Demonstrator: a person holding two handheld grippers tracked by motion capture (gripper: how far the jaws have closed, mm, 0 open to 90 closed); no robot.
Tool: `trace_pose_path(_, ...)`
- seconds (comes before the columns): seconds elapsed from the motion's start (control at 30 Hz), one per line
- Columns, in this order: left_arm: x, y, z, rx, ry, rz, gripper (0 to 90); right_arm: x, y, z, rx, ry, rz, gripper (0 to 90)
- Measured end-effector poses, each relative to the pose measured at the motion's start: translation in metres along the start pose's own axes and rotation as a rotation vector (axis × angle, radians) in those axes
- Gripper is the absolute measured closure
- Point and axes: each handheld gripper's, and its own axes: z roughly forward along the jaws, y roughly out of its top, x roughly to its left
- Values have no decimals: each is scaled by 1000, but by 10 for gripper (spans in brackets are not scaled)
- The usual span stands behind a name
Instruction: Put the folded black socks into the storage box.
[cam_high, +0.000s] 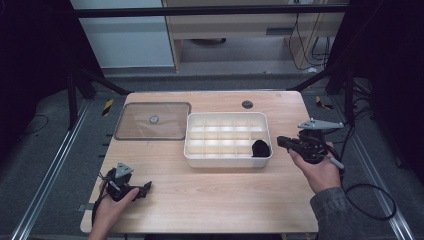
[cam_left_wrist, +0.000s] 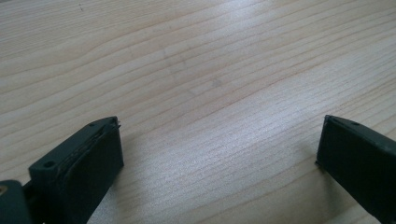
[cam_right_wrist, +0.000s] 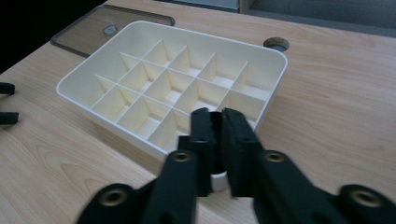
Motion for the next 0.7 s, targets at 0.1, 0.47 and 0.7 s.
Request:
trace_pose_path(0.1,0,0,0,0,0,0,0,-3,-9,1,-1,-18,5,604)
trace_pose_path(0.47,0,0,0,0,0,0,0,-4,-39,-9,-31,-91,-9,212)
trace_pose_path(0.7,0,0,0,3,1,3,0,-7,-66,-15,-25,-108,-19,106)
